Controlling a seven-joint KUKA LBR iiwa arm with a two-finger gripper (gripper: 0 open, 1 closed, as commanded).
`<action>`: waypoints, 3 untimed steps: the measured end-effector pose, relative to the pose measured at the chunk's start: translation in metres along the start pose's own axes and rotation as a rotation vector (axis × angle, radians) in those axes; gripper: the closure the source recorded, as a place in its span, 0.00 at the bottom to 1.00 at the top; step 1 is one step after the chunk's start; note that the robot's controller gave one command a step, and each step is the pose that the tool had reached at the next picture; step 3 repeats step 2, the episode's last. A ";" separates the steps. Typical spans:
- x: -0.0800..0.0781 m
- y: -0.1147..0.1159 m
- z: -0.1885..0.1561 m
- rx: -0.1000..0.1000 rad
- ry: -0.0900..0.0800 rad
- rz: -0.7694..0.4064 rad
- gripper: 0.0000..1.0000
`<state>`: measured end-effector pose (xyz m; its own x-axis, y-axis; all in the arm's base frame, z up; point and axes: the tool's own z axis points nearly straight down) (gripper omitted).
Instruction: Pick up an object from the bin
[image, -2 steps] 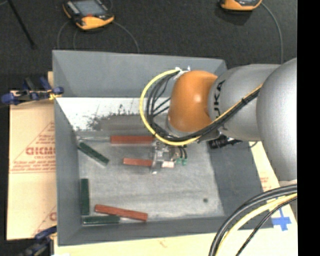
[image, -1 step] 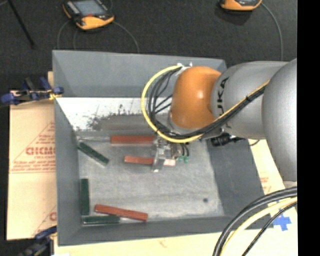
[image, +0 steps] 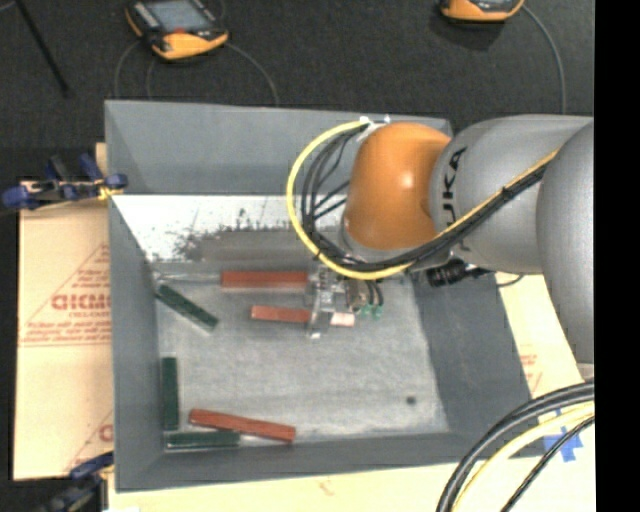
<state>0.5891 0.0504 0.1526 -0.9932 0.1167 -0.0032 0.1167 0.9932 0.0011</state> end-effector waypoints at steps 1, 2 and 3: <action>-0.001 0.000 -0.011 -0.001 -0.003 0.000 1.00; -0.001 0.000 -0.018 -0.001 -0.004 0.000 1.00; -0.001 0.000 -0.018 -0.001 -0.004 0.000 1.00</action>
Offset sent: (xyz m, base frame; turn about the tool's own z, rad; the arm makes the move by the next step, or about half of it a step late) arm 0.0000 0.0000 0.0241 0.0000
